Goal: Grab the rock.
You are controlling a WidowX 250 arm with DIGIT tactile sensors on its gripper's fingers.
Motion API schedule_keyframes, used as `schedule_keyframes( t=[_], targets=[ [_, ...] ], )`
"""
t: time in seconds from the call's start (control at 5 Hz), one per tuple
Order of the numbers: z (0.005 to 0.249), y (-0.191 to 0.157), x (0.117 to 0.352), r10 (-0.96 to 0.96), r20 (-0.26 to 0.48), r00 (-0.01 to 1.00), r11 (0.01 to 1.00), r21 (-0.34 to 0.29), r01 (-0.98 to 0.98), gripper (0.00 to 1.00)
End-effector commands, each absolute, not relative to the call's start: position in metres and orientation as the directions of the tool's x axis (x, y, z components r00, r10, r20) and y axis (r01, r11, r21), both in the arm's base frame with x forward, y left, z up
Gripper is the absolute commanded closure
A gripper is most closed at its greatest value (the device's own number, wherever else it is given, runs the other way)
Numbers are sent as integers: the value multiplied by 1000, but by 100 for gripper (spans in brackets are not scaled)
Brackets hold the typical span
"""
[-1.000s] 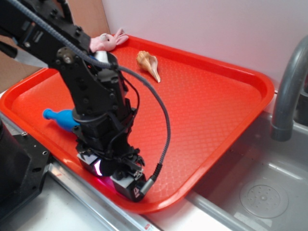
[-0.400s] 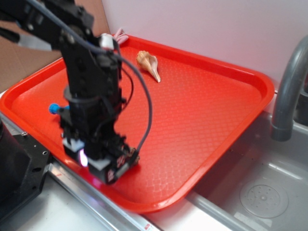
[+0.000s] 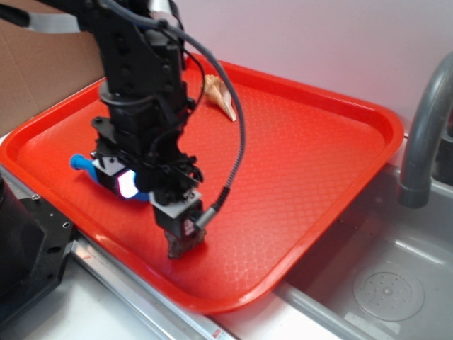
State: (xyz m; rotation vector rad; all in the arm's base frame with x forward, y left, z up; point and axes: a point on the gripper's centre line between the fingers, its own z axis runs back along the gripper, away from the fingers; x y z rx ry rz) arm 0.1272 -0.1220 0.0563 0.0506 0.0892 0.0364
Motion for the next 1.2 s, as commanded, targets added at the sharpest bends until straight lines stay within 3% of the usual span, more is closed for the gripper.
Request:
schedule_keyframes(
  t=[0.0, 0.2, 0.4, 0.6, 0.8, 1.0],
  targets=[
    [39, -136, 143, 10, -72, 997, 1000, -13, -11, 0],
    [25, -145, 143, 26, -72, 997, 998, -55, -30, 0],
    [13, -154, 137, 7, -118, 993, 997, -69, -15, 0],
    [11, -153, 140, 15, -144, 989, 998, -55, -24, 100],
    [20, -150, 143, 19, -134, 991, 999, -29, -24, 100],
    [56, -135, 157, 30, -104, 994, 999, 42, -26, 100]
  ],
)
